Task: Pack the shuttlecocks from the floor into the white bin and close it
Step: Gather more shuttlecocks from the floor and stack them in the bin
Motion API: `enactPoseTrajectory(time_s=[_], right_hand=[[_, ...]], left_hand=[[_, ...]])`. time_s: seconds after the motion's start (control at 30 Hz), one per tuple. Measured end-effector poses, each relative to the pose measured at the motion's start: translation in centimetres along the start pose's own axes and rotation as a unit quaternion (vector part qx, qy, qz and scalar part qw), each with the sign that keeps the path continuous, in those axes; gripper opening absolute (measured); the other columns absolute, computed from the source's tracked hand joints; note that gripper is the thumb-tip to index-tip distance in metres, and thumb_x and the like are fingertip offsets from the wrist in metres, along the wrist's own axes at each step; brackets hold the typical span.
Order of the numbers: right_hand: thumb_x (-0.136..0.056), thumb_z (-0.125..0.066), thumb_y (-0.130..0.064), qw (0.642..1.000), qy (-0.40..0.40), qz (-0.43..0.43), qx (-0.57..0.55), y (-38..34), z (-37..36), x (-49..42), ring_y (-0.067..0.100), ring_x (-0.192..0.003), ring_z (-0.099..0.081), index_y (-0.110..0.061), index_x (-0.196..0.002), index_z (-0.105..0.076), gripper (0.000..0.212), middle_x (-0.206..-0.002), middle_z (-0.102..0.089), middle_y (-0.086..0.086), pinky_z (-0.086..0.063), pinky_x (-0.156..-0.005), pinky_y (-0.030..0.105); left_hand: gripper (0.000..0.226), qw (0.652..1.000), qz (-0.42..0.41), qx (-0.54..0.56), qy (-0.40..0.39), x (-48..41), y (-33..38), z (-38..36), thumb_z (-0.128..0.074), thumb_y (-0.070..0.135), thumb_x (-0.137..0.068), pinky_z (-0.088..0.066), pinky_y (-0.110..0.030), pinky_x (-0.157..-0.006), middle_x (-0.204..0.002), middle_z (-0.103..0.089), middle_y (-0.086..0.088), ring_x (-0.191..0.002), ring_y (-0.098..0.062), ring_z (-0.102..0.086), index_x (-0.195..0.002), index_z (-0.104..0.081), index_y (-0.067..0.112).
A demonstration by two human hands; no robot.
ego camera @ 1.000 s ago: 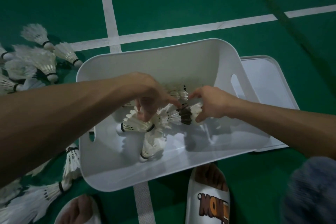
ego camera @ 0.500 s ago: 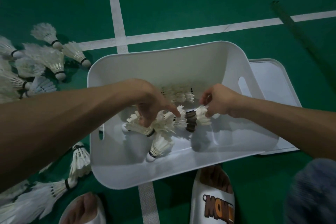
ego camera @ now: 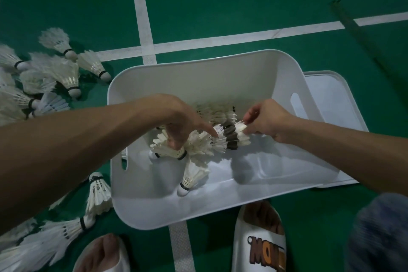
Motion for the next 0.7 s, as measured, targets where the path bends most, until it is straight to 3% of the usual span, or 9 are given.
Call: enactPoseTrajectory(time_s=[0.1,0.2,0.3,0.4,0.53,0.63,0.7], right_hand=[[-0.067,-0.082,-0.005,0.991,0.026,0.049,0.119,-1.6,1.3,0.7,0.022,-0.070,-0.065,-0.014,-0.077,-0.065,0.021,-0.076,-0.067,0.003,-0.057,-0.069,0.038],[-0.072,-0.074,-0.011,0.961,0.083,0.159,0.213,-4.9,1.9,2.8,0.016,-0.073,-0.062,-0.020,-0.080,-0.062,0.017,-0.081,-0.065,-0.004,-0.046,-0.064,0.025],[-0.074,-0.078,-0.015,0.954,-0.013,0.239,0.181,-6.8,-1.4,5.8,0.011,-0.072,-0.063,-0.021,-0.085,-0.064,0.019,-0.080,-0.064,-0.007,-0.049,-0.064,0.023],[-0.076,-0.079,-0.023,0.918,-0.131,0.298,0.226,-7.1,-6.2,8.5,0.010,-0.079,-0.066,-0.017,-0.104,-0.067,0.031,-0.094,-0.067,-0.007,-0.052,-0.071,0.020],[-0.077,-0.077,-0.028,0.882,-0.201,0.324,0.277,-6.5,-9.8,8.8,0.018,-0.091,-0.065,-0.015,-0.128,-0.057,0.056,-0.115,-0.066,0.005,-0.050,-0.074,0.028],[-0.081,-0.075,-0.027,0.851,-0.227,0.342,0.328,-6.7,-11.2,8.8,0.021,-0.101,-0.061,-0.020,-0.138,-0.047,0.064,-0.123,-0.062,0.006,-0.038,-0.074,0.021],[-0.082,-0.074,-0.026,0.841,-0.244,0.336,0.347,-6.7,-12.2,8.8,0.022,-0.104,-0.060,-0.023,-0.140,-0.046,0.065,-0.121,-0.062,0.005,-0.038,-0.078,0.021]], left_hand=[[0.103,1.000,0.005,-0.011,0.001,-0.3,0.0,0.0,-0.066,-0.001,-0.080,-0.044,-0.029,-0.067,-0.098,-0.038,0.001,-0.089,-0.024,-0.057,-0.147,-0.005,0.048],[0.104,1.000,0.001,0.008,0.000,-0.3,-0.1,0.1,-0.063,-0.005,-0.079,-0.043,-0.023,-0.060,-0.108,-0.037,0.002,-0.082,-0.018,-0.055,-0.148,-0.005,0.047],[0.107,0.999,-0.002,0.035,-0.001,-0.3,-0.5,0.0,-0.061,-0.010,-0.077,-0.044,-0.028,-0.069,-0.128,-0.043,-0.006,-0.095,-0.019,-0.050,-0.148,-0.005,0.047],[0.111,0.999,-0.009,0.041,0.013,-0.3,-1.0,-0.1,-0.065,-0.010,-0.074,-0.044,-0.032,-0.077,-0.112,-0.049,-0.005,-0.093,-0.018,-0.046,-0.148,-0.004,0.046],[0.112,0.998,-0.011,0.056,0.021,-0.5,-1.7,-0.4,-0.068,-0.007,-0.073,-0.046,-0.034,-0.082,-0.111,-0.057,-0.006,-0.099,-0.023,-0.053,-0.148,-0.005,0.047],[0.111,0.997,-0.015,0.079,0.019,-0.5,-1.7,-0.8,-0.068,-0.008,-0.074,-0.045,-0.032,-0.076,-0.112,-0.056,-0.007,-0.100,-0.022,-0.053,-0.147,-0.007,0.048],[0.110,0.996,-0.018,0.083,0.019,-0.5,-1.7,-0.8,-0.069,-0.008,-0.075,-0.044,-0.032,-0.076,-0.110,-0.055,-0.006,-0.097,-0.021,-0.051,-0.147,-0.007,0.049]])
Point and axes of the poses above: each hand's wrist, its own x-axis away from the middle knuckle, its own z-axis out of the back of the hand, y = z × x, the point moved 8 cm from there along -x, towards the middle knuckle
